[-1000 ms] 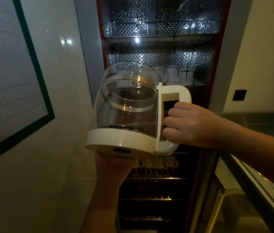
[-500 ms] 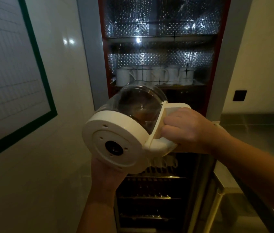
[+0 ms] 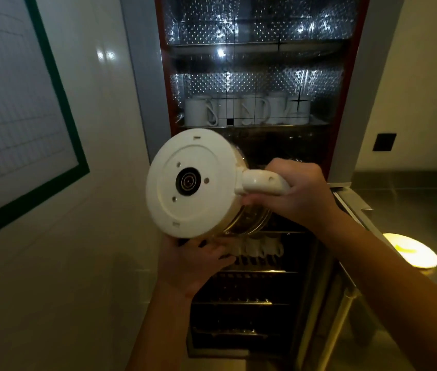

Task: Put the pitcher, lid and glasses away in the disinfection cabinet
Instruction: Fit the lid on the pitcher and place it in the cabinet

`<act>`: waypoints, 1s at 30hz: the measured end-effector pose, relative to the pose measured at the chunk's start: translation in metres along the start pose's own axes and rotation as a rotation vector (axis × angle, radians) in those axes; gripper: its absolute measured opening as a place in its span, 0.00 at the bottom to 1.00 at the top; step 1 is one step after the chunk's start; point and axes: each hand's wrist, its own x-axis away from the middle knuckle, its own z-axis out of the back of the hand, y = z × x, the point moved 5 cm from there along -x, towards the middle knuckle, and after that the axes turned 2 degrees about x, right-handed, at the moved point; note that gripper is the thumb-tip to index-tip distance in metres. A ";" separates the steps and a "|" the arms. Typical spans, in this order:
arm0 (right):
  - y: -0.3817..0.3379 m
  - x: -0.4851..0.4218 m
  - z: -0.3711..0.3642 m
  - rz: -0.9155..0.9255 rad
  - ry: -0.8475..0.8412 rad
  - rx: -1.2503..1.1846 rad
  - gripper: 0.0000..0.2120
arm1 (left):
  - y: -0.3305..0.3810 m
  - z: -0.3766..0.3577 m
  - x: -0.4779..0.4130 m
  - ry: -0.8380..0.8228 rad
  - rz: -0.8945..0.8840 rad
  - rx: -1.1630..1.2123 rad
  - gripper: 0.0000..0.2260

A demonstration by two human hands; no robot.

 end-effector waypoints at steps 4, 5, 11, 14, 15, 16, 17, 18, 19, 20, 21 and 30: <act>0.013 0.009 0.003 -0.196 0.118 -0.071 0.30 | -0.005 -0.006 0.000 0.093 -0.014 0.137 0.36; 0.015 0.011 0.004 -0.247 0.148 -0.085 0.28 | -0.003 -0.003 -0.001 0.104 -0.014 0.155 0.36; 0.027 0.023 0.005 -0.548 0.281 -0.219 0.20 | -0.001 -0.001 -0.010 0.053 0.002 0.147 0.31; 0.025 0.025 0.002 -0.642 0.314 -0.238 0.18 | 0.000 -0.007 -0.011 0.043 0.009 0.179 0.26; 0.025 0.026 0.001 -0.665 0.321 -0.249 0.16 | 0.000 -0.007 -0.012 0.049 0.009 0.195 0.26; 0.024 0.027 -0.001 -0.685 0.325 -0.265 0.14 | 0.000 -0.007 -0.012 0.057 0.012 0.210 0.27; 0.024 0.027 -0.002 -0.705 0.327 -0.280 0.13 | 0.001 -0.007 -0.013 0.055 0.016 0.226 0.28; 0.024 0.029 -0.004 -0.729 0.328 -0.295 0.13 | 0.002 -0.008 -0.013 0.050 0.019 0.242 0.29; 0.024 0.030 -0.006 -0.756 0.331 -0.317 0.13 | 0.003 -0.008 -0.013 0.047 0.014 0.248 0.30; 0.023 0.031 -0.008 -0.780 0.337 -0.347 0.13 | 0.004 -0.007 -0.013 0.051 0.010 0.253 0.31; 0.022 0.032 -0.010 -0.800 0.341 -0.379 0.13 | 0.005 -0.007 -0.013 0.052 0.006 0.255 0.32; 0.013 0.030 -0.015 -0.904 0.320 -0.477 0.16 | 0.015 -0.005 -0.011 0.051 -0.051 0.248 0.37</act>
